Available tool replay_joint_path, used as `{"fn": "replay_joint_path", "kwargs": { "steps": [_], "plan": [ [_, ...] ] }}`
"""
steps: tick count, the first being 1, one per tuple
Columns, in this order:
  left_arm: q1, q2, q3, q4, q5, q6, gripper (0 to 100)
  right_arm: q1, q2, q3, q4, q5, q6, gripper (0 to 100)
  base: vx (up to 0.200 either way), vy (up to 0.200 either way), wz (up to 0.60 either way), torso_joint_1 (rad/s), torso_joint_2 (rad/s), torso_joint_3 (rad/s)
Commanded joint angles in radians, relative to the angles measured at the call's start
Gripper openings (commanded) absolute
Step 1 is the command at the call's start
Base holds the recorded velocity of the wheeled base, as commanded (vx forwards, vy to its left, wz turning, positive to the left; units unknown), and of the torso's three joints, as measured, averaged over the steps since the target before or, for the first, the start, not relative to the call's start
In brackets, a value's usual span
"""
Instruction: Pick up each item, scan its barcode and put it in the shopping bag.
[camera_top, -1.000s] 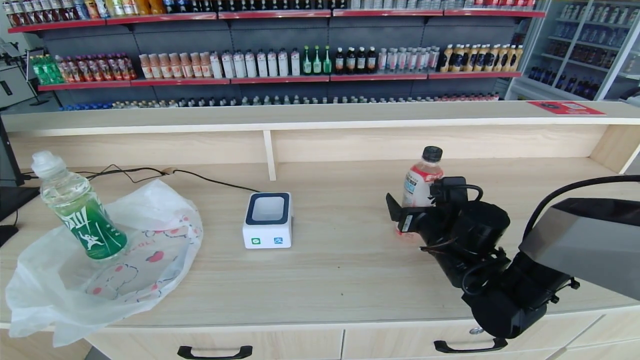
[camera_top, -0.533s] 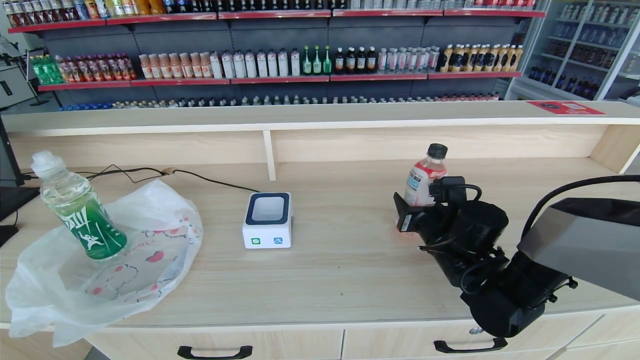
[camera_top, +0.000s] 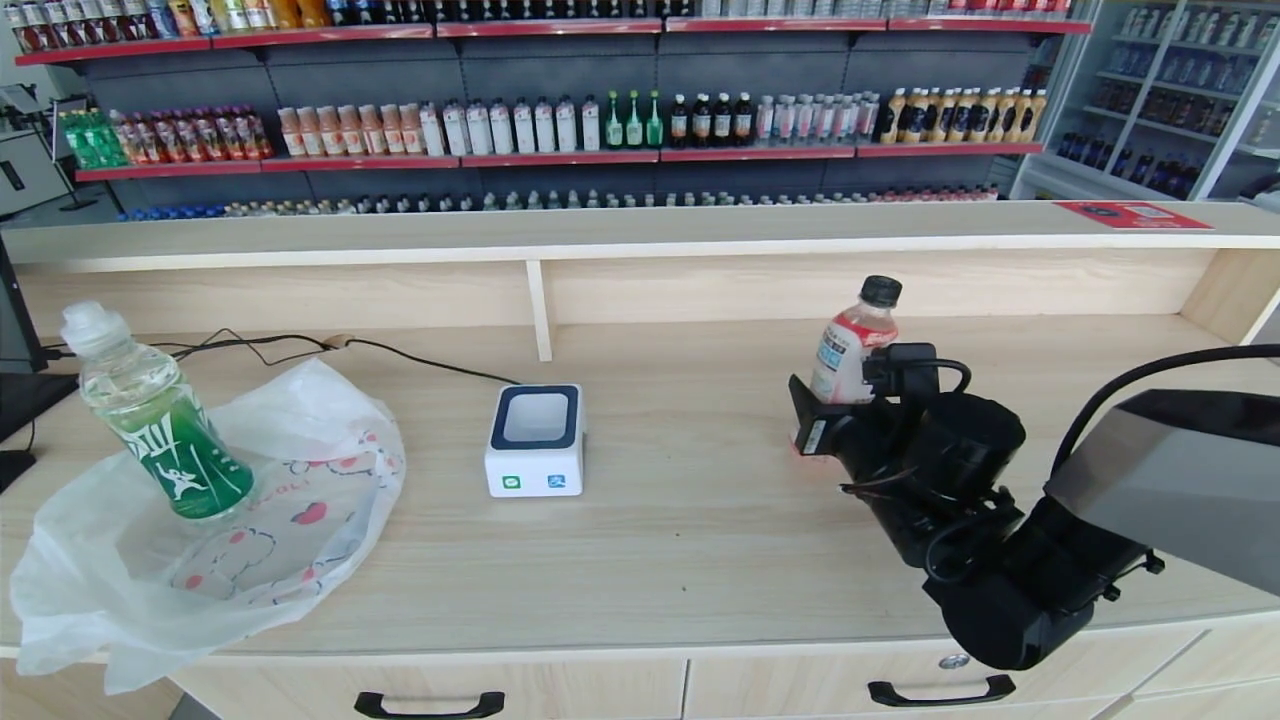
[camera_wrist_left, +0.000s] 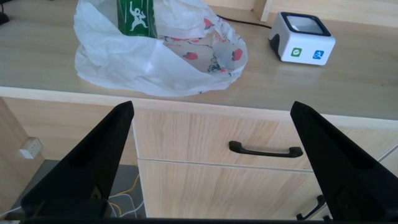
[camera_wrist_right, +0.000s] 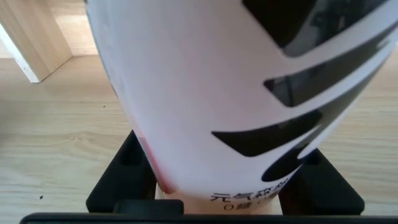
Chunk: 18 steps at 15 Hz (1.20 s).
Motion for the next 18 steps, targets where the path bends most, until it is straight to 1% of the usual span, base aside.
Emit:
{"fn": "replay_joint_path", "kwargs": {
  "steps": [1, 8, 10, 14, 16, 18],
  "plan": [
    [0.0, 0.001, 0.0, 0.0, 0.001, 0.001, 100, -0.001, -0.038, 0.02, -0.003, 0.0, 0.0, 0, 0.0, 0.0, 0.0, 0.0, 0.0, 0.0],
    [0.0, 0.001, 0.0, 0.0, 0.001, 0.001, 100, 0.002, -0.139, 0.067, -0.003, 0.0, -0.016, 0, 0.0, 0.0, 0.0, 0.0, 0.0, 0.0],
    [0.0, 0.001, 0.0, 0.0, 0.001, -0.001, 100, 0.023, -0.176, 0.089, -0.003, 0.0, -0.014, 0, 0.0, 0.0, 0.0, 0.0, 0.0, 0.0],
    [0.0, 0.001, 0.0, 0.0, 0.001, -0.001, 100, 0.12, -0.228, 0.093, -0.003, 0.0, -0.013, 0, 0.0, 0.0, 0.0, 0.0, 0.0, 0.0],
    [0.0, 0.001, 0.0, 0.0, 0.001, -0.001, 100, 0.214, -0.262, 0.095, -0.003, -0.003, -0.013, 0, 0.0, 0.0, 0.0, 0.0, 0.0, 0.0],
    [0.0, 0.001, 0.0, 0.0, 0.001, 0.001, 100, 0.359, -0.294, 0.115, -0.003, -0.006, -0.014, 0, 0.0, 0.0, 0.0, 0.0, 0.0, 0.0]
  ]
}}
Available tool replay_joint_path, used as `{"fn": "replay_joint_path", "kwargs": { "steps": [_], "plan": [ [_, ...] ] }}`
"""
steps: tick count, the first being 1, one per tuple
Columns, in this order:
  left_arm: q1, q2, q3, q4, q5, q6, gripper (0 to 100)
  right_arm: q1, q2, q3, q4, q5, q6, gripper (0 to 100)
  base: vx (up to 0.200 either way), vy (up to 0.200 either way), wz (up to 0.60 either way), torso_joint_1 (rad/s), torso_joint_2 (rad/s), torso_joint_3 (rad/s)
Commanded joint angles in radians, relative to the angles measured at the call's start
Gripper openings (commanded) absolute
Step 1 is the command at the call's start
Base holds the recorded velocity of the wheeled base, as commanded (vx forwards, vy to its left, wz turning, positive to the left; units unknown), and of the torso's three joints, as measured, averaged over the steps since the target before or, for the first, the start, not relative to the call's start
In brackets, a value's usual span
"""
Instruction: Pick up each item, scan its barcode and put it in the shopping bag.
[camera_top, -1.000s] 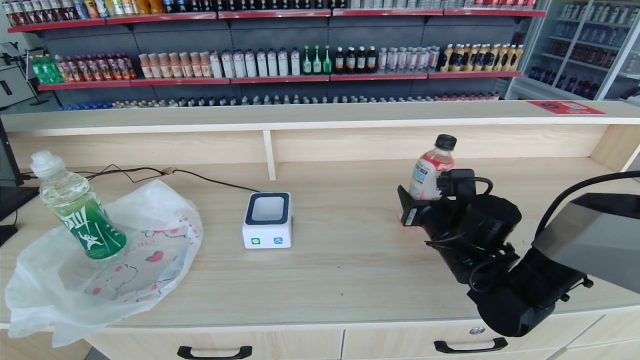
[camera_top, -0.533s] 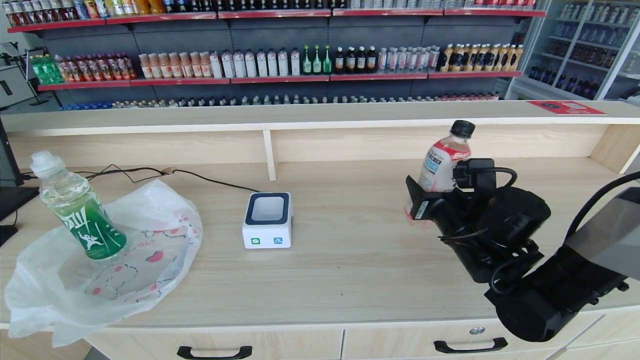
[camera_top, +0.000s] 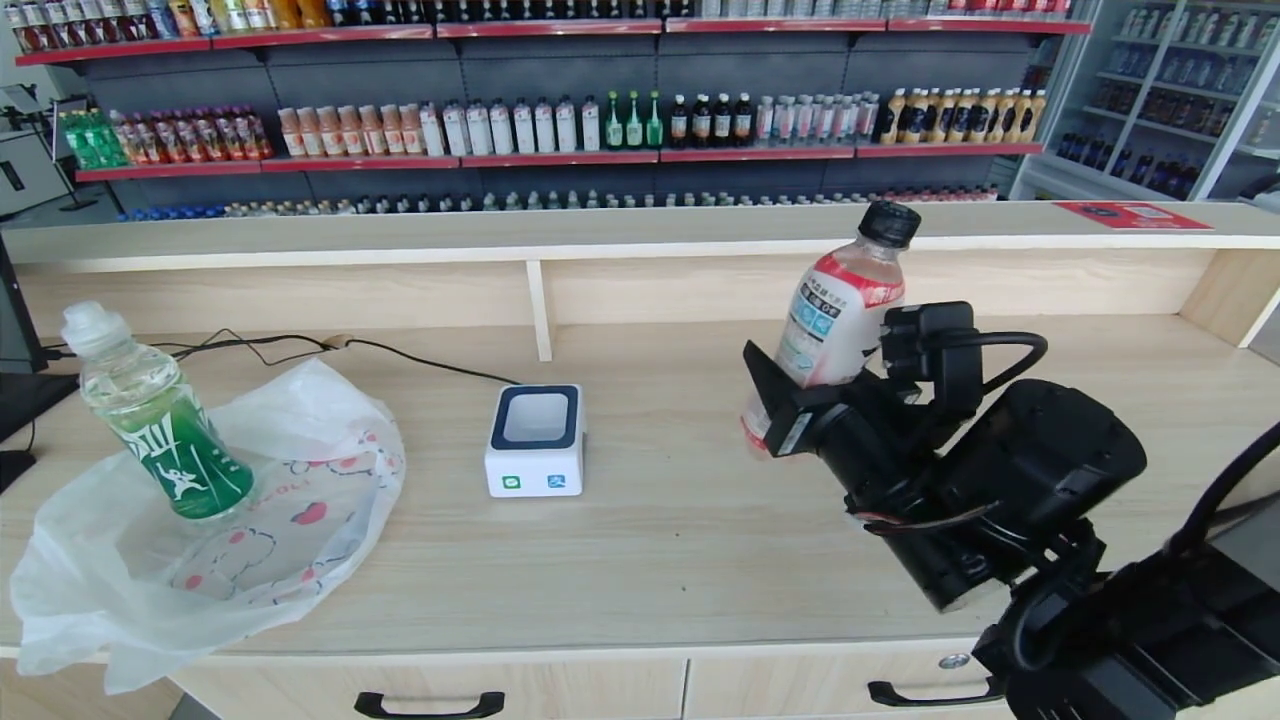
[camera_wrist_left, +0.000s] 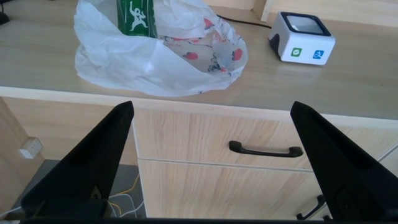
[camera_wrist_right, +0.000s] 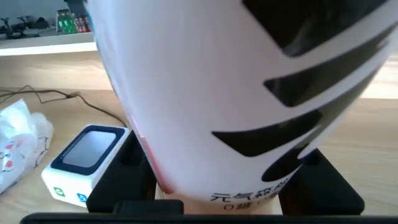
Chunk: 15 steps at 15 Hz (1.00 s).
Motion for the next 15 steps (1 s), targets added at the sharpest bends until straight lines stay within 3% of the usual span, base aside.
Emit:
{"fn": "replay_joint_path", "kwargs": {
  "steps": [1, 6, 11, 15],
  "plan": [
    [0.0, 0.001, 0.0, 0.001, 0.001, 0.003, 100, 0.172, -0.065, 0.034, -0.001, -0.004, 0.002, 0, 0.0, 0.0, 0.0, 0.0, 0.0, 0.0],
    [0.0, 0.001, 0.0, 0.001, 0.001, 0.001, 100, 0.374, -0.191, 0.18, -0.001, -0.004, 0.022, 0, 0.0, 0.0, 0.0, 0.0, 0.0, 0.0],
    [0.0, 0.001, 0.0, 0.001, 0.001, 0.003, 100, 0.59, -0.252, 0.169, -0.001, 0.0, 0.106, 0, 0.0, 0.0, 0.0, 0.0, 0.0, 0.0],
    [0.0, 0.001, 0.0, 0.001, 0.001, 0.001, 100, 0.59, -0.232, 0.103, -0.001, 0.012, 0.232, 0, 0.0, 0.0, 0.0, 0.0, 0.0, 0.0]
  ]
}}
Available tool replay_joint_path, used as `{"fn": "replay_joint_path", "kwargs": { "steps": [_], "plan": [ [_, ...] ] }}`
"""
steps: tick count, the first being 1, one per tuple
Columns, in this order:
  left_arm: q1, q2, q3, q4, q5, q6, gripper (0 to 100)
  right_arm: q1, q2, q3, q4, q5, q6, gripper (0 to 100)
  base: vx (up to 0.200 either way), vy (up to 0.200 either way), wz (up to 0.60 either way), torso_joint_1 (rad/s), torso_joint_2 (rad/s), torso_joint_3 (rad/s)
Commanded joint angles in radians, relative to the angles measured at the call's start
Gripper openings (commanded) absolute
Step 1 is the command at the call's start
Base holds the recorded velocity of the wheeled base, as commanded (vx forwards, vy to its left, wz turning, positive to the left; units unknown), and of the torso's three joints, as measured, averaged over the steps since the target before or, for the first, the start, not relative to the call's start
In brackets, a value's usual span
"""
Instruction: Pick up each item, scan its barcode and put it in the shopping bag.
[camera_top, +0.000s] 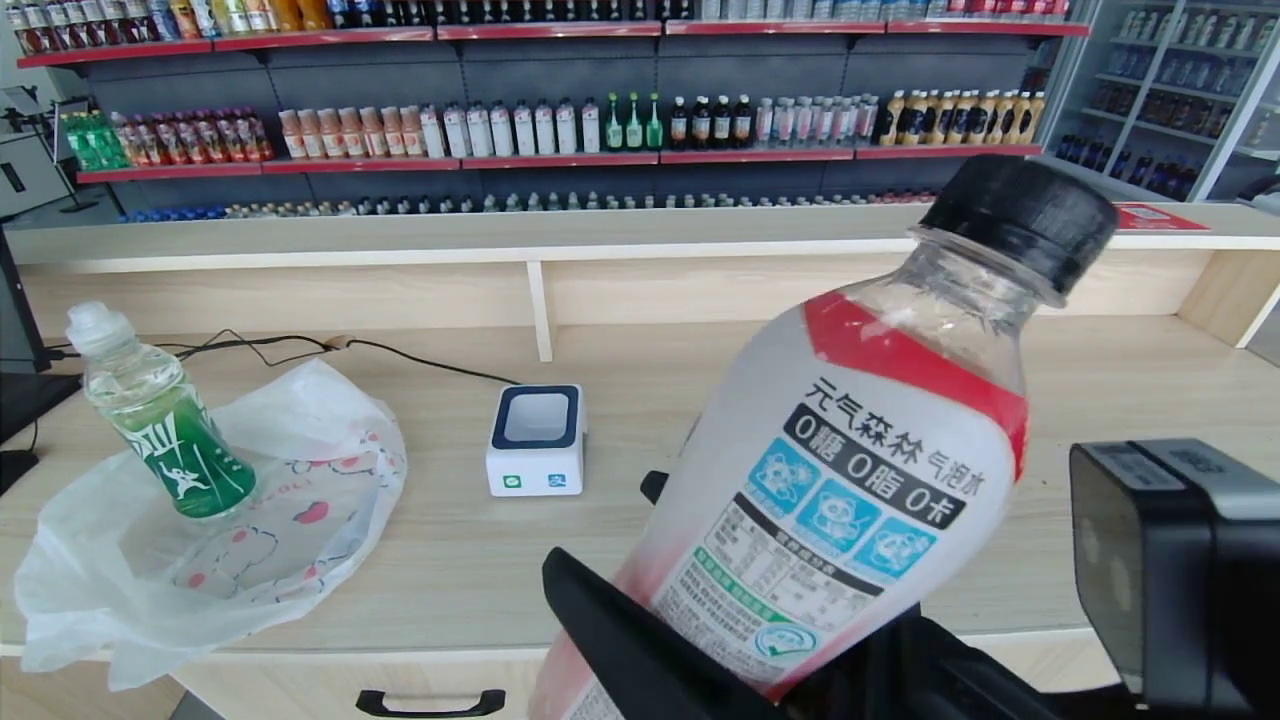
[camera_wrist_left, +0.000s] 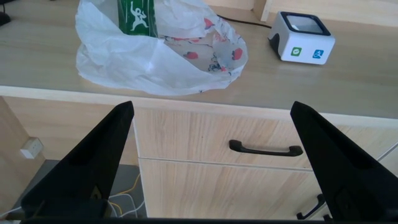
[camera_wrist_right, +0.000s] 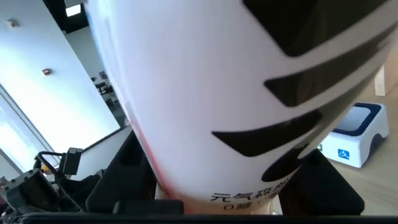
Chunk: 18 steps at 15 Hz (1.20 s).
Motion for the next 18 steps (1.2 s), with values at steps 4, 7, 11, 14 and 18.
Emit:
{"fn": "replay_joint_path", "kwargs": {
  "steps": [4, 7, 11, 14, 18],
  "plan": [
    [0.0, 0.0, 0.0, -0.001, 0.001, 0.0, 100, -0.021, 0.107, -0.109, -0.002, 0.083, 0.164, 0, 0.0, 0.0, 0.0, 0.0, 0.0, 0.0],
    [0.0, 0.001, 0.0, -0.001, 0.001, 0.001, 100, -0.024, 0.095, -0.101, -0.002, 0.09, 0.313, 0, 0.0, 0.0, 0.0, 0.0, 0.0, 0.0],
    [0.0, 0.001, 0.0, -0.001, 0.001, 0.0, 100, -0.024, 0.089, -0.135, -0.002, 0.093, 0.342, 0, 0.0, 0.0, 0.0, 0.0, 0.0, 0.0],
    [0.0, 0.001, 0.0, -0.001, 0.001, 0.0, 100, -0.024, 0.084, -0.166, -0.002, 0.093, 0.373, 0, 0.0, 0.0, 0.0, 0.0, 0.0, 0.0],
    [0.0, 0.001, 0.0, -0.001, 0.001, 0.0, 100, -0.022, 0.055, -0.156, -0.002, 0.093, 0.423, 0, 0.0, 0.0, 0.0, 0.0, 0.0, 0.0]
  ]
}}
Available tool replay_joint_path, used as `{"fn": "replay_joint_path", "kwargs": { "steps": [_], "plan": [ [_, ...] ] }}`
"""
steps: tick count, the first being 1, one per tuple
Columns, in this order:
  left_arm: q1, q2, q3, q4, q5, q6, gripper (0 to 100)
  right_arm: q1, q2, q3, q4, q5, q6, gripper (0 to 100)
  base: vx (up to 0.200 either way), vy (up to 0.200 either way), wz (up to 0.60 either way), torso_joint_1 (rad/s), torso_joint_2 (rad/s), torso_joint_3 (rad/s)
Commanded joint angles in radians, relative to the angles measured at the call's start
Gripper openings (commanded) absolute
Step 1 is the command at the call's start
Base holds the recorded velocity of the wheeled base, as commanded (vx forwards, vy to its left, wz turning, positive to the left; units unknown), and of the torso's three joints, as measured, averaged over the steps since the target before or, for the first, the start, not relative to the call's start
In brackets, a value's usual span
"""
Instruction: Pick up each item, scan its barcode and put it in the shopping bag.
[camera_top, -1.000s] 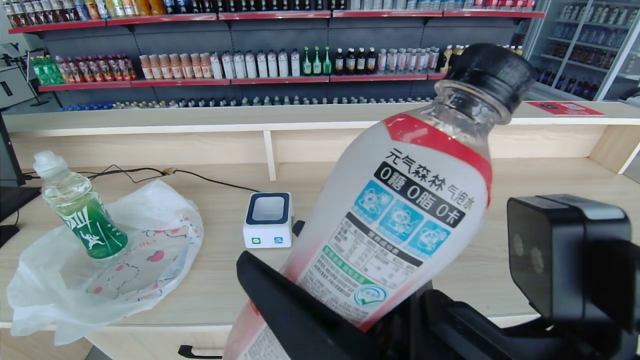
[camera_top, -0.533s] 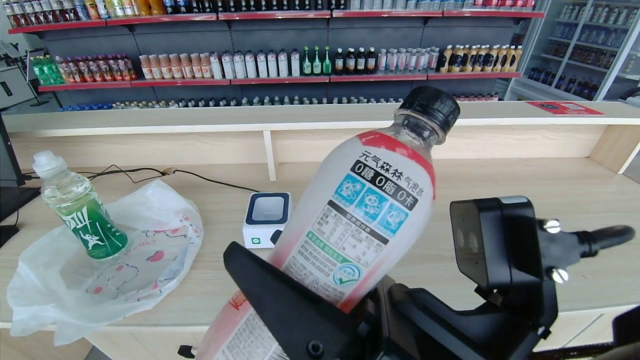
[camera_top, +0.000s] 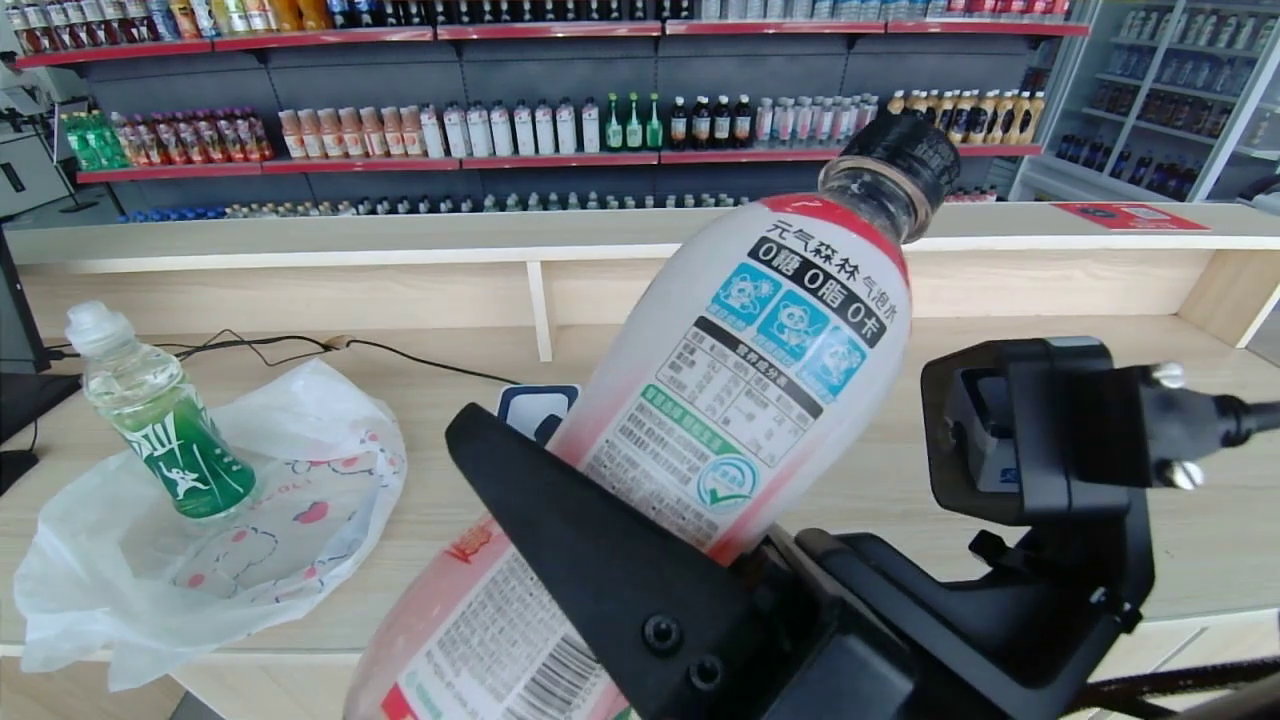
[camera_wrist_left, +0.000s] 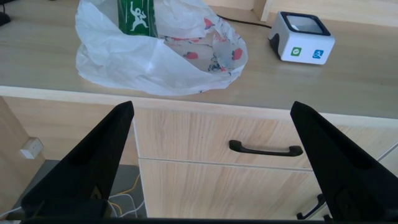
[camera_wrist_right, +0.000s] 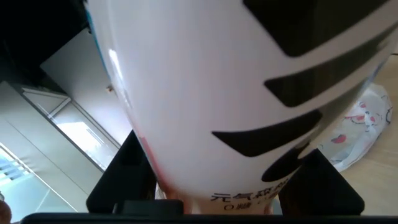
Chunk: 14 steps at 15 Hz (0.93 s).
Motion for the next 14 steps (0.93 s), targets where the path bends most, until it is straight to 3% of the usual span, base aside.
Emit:
{"fn": "replay_joint_path", "kwargs": {
  "steps": [1, 10, 14],
  "plan": [
    [0.0, 0.001, 0.0, 0.0, 0.001, -0.001, 100, 0.001, -0.014, 0.006, -0.001, 0.0, 0.001, 0, 0.0, 0.0, 0.0, 0.0, 0.0, 0.0],
    [0.0, 0.001, 0.0, 0.0, 0.001, -0.001, 100, 0.001, -0.022, -0.005, -0.001, 0.02, 0.007, 0, 0.0, 0.0, 0.0, 0.0, 0.0, 0.0],
    [0.0, 0.001, 0.0, 0.0, 0.001, 0.001, 100, 0.001, -0.017, -0.002, -0.001, 0.024, -0.06, 0, 0.0, 0.0, 0.0, 0.0, 0.0, 0.0]
  ]
}}
